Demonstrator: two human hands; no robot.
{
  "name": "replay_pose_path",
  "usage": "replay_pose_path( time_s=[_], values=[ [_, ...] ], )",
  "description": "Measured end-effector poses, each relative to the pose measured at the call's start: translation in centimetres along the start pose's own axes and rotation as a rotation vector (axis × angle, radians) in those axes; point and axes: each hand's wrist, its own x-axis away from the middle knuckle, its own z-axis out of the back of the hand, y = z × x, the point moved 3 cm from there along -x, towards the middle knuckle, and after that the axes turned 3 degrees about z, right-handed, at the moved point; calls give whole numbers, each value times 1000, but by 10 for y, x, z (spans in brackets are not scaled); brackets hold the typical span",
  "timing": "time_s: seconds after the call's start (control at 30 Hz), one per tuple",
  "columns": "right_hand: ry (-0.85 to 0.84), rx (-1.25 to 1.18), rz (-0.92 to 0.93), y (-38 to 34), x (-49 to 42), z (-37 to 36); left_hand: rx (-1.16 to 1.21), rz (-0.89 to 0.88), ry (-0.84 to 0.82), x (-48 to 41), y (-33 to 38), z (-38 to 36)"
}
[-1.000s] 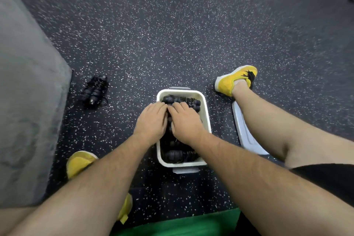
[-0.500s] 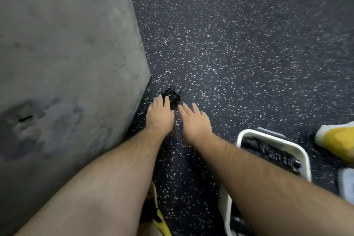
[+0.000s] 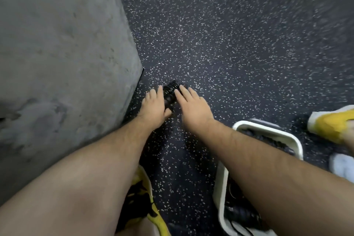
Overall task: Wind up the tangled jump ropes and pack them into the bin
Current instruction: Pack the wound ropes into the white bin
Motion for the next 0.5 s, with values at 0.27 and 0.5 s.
replay_pose_path(
  time_s=[0.27,0.5],
  values=[
    [20,-21,79,58,150,83,49,-589,-3,112,106,62],
    [-29,-48,-85,76,302,51,46,-701,-262,220,189,28]
  ],
)
